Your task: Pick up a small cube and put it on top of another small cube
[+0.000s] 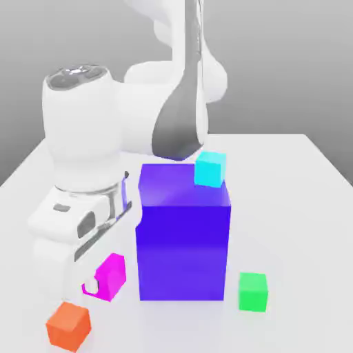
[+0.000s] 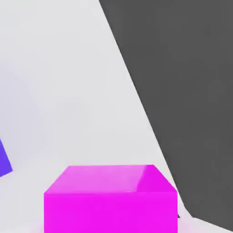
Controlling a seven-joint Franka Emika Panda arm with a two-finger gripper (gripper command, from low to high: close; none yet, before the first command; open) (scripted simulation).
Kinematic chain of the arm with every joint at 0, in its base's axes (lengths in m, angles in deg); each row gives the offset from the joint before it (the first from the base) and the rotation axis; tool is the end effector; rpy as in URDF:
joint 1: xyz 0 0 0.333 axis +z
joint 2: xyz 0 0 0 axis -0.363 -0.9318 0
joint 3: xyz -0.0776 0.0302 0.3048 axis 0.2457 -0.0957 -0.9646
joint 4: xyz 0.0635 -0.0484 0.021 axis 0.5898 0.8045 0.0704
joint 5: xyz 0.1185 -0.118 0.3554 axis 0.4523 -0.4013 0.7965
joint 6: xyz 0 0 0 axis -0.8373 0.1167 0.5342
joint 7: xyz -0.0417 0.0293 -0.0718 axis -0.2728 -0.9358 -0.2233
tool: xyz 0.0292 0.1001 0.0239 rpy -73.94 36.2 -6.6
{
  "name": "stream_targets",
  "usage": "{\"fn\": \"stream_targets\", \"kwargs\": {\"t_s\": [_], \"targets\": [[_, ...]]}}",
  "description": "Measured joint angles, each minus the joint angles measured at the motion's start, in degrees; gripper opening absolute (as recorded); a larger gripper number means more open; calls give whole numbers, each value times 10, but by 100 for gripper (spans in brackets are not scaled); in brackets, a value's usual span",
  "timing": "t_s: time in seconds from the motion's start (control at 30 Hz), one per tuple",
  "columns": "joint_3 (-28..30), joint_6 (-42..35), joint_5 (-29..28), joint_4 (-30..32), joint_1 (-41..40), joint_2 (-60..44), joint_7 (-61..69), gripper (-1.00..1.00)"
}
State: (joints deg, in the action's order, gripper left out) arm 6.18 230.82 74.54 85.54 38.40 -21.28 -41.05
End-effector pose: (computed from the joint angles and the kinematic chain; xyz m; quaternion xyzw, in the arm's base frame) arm 0.5007 -0.0421 0.2795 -0.9513 -0.3073 -0.0224 0.0011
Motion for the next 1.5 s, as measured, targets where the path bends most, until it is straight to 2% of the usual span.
{"fn": "stream_targets", "kwargs": {"t_s": [0.43,0.9,1.2,1.47,1.5], "targets": [[-107,-10,-38,15,178,20,126,-100],[-94,70,-69,171,160,83,-33,-100],[-97,127,-58,172,164,37,-31,-100],[-116,183,-7,170,153,-31,5,-100],[-119,187,0,170,151,-38,10,100]]}}
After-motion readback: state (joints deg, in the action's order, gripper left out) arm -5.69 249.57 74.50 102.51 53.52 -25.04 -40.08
